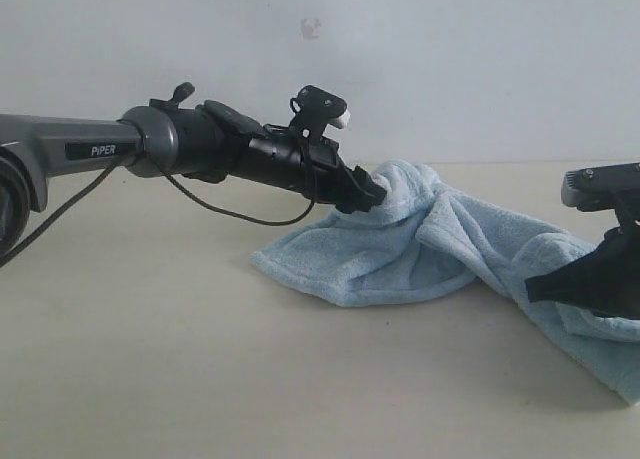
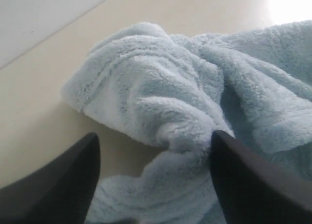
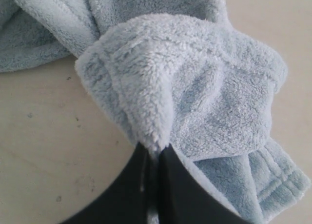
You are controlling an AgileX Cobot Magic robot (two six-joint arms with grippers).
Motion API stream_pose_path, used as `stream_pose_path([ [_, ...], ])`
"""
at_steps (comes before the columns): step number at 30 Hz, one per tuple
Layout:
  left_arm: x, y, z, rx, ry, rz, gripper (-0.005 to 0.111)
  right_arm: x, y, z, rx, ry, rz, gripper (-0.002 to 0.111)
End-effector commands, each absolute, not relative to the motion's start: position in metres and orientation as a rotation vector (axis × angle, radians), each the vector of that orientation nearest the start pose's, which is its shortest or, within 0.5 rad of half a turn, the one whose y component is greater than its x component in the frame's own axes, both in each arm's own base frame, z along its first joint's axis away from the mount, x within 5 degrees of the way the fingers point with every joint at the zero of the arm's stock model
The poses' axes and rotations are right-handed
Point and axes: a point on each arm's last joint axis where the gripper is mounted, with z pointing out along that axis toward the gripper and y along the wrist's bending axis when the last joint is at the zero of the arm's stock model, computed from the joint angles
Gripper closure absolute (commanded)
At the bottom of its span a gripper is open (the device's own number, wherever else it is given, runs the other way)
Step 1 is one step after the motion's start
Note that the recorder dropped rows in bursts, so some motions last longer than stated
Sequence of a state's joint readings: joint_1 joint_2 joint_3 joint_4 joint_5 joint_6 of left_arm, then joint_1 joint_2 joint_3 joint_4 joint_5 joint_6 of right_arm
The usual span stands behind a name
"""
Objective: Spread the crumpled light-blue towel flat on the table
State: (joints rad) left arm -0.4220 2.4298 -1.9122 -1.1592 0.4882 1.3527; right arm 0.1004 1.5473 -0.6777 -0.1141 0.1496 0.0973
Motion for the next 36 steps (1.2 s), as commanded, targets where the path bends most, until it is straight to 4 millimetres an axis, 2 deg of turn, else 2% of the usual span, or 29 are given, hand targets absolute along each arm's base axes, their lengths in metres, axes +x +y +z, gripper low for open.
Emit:
stream_pose_path([
  [1, 0.479, -0.261, 0.146, 0.971, 1.970, -0.551, 0.046, 0.279, 0.027, 0.172, -0.131, 2.485, 0.023, 0.108],
  [3, 0.479, -0.261, 0.146, 0.973, 1.969, -0.550, 0.049, 0.279, 0.027, 0.172, -0.131, 2.485, 0.023, 0.108],
  [5, 0.478, -0.260, 0.145, 0.993, 1.968, -0.540, 0.058, 0.279, 0.027, 0.172, -0.131, 2.485, 0.023, 0.108],
  [10, 0.471, -0.262, 0.144, 1.099, 1.976, -0.587, 0.098, 0.279, 0.028, 0.172, -0.131, 2.482, 0.023, 0.108],
  [11, 0.469, -0.262, 0.144, 1.123, 1.979, -0.607, 0.103, 0.279, 0.028, 0.172, -0.131, 2.482, 0.023, 0.108],
  [17, 0.466, -0.245, 0.161, 1.143, 2.049, -0.648, 0.103, 0.279, 0.028, 0.173, -0.131, 2.478, 0.024, 0.108],
  [23, 0.457, -0.217, 0.193, 1.199, 2.117, -0.658, 0.103, 0.278, 0.027, 0.172, -0.131, 2.492, 0.021, 0.108],
  [27, 0.451, -0.184, 0.216, 1.146, 2.174, -0.613, 0.103, 0.275, 0.027, 0.171, -0.131, 2.528, 0.014, 0.108],
  [30, 0.441, -0.158, 0.225, 1.106, 2.232, -0.585, 0.103, 0.272, 0.026, 0.176, -0.129, 2.533, 0.010, 0.108],
  [33, 0.425, -0.126, 0.232, 1.037, 2.301, -0.568, 0.103, 0.268, 0.026, 0.187, -0.126, 2.503, 0.010, 0.108],
  [36, 0.401, -0.094, 0.230, 0.949, 2.375, -0.556, 0.103, 0.263, 0.025, 0.203, -0.122, 2.457, 0.011, 0.108],
])
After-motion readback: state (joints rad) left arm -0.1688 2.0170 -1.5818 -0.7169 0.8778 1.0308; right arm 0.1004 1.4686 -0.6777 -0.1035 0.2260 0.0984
